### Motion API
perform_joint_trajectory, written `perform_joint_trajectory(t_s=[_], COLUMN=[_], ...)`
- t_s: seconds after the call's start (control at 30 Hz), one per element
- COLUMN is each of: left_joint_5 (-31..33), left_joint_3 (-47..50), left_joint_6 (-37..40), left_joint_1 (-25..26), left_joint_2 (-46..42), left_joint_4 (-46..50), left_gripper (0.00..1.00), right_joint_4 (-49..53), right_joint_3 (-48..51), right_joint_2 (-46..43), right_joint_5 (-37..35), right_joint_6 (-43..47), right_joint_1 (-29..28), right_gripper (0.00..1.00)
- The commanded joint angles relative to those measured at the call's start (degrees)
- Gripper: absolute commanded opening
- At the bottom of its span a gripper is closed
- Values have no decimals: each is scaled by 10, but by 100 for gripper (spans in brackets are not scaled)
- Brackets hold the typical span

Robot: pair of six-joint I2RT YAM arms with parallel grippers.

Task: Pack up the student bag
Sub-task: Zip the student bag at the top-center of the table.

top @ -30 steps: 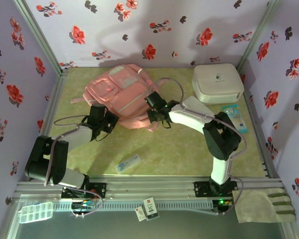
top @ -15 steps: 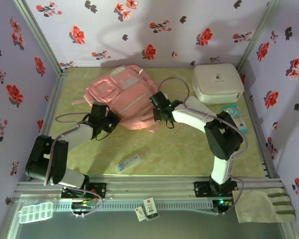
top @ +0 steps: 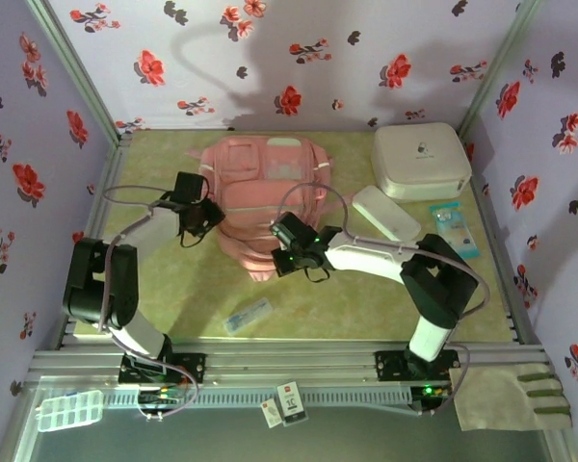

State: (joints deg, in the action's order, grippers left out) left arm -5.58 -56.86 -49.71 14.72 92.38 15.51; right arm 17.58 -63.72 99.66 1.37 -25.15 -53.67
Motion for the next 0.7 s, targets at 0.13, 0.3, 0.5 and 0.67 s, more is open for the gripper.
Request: perform_joint_trajectory(t_s=[0.13, 0.3, 0.5, 0.67], left_joint_5=[31, -4, -78, -100], left_joint_3=[20, 103, 198, 202], left_joint_6=[8, -54, -158, -193], left_joint_1=[-16, -12, 12, 45], left_joint_2=[-91, -165, -200, -170], left_joint_4=[25, 21, -83, -148], left_gripper=[57, 66, 67, 67], right_joint_4=[-58, -61, -62, -58], right_joint_3=[-81, -95, -100, -98], right_joint_2=[51, 59, 65, 65], right_joint_5=[38, 44, 56, 53], right_joint_6=[-14, -10, -10, -10], right_joint_1=[-5, -5, -6, -5], right_gripper=[0, 0, 0, 0])
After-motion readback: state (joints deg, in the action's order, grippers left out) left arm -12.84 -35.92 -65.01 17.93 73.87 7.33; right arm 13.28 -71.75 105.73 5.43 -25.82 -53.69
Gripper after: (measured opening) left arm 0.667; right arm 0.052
